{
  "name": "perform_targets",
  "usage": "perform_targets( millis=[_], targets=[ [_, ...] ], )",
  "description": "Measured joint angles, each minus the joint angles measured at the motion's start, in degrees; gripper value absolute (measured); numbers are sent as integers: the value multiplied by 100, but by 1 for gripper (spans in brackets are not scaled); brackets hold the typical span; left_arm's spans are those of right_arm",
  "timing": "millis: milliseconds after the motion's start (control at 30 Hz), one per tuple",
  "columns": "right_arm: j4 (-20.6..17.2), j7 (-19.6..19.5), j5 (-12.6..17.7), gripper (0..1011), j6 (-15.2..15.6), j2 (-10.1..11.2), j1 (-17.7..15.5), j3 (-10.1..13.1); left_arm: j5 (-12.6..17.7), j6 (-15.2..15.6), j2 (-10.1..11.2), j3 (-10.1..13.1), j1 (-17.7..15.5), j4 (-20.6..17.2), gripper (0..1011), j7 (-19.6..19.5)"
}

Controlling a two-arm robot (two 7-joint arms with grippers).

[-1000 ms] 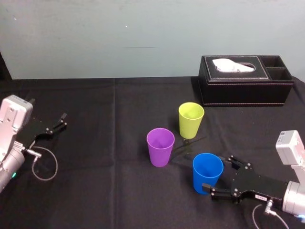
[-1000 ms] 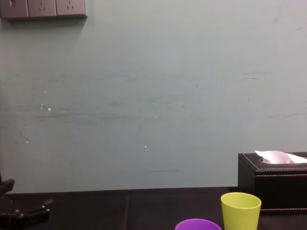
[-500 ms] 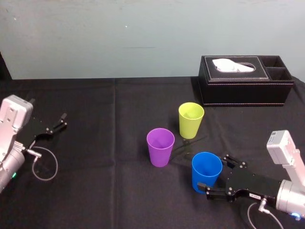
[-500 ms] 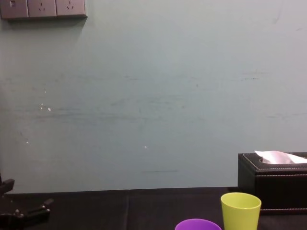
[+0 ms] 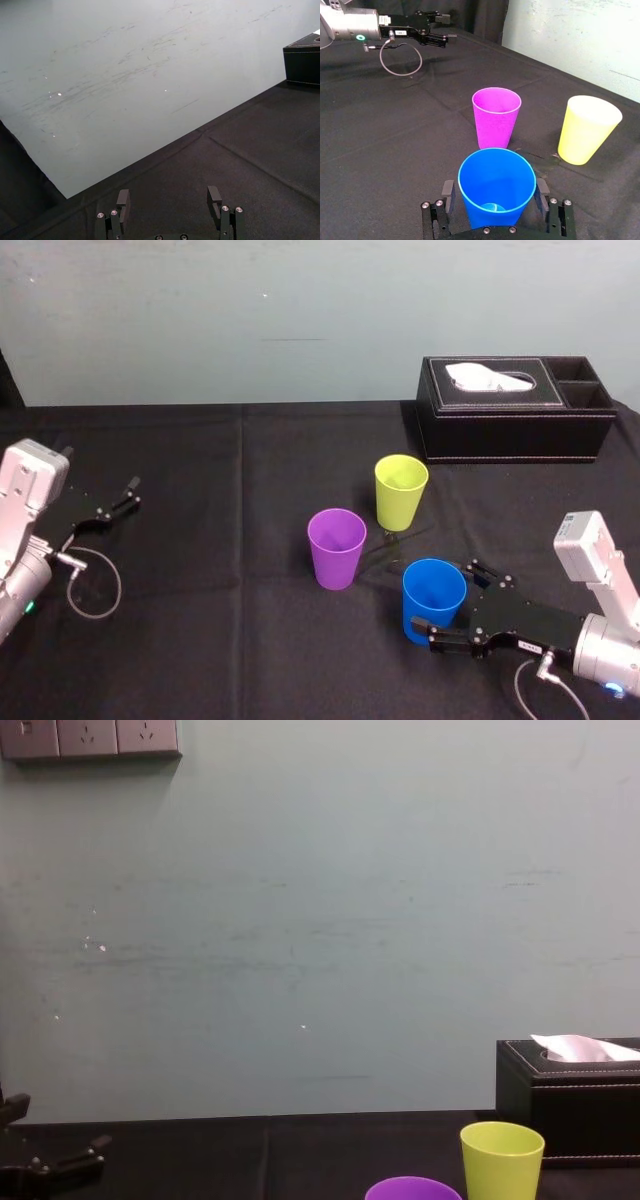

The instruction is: Stack the three plastic cups sequentially using one hand.

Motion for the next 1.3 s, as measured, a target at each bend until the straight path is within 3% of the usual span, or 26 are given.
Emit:
perform_targets(
  millis=[233, 500, 633, 1300],
  targets=[
    [-2, 5, 5, 978, 0, 9, -2, 2, 0, 0, 0, 0, 0, 0, 1010, 0],
    [-6, 13, 9, 781, 0, 13, -5, 4, 0, 0, 0, 0, 0, 0, 1010, 0],
    [-9, 16, 10, 749, 1, 15, -6, 4, 0, 0, 0, 0, 0, 0, 1010, 0],
    [-11, 25, 14, 718, 1, 20, -6, 4, 0, 0, 0, 0, 0, 0, 1010, 0]
  ],
)
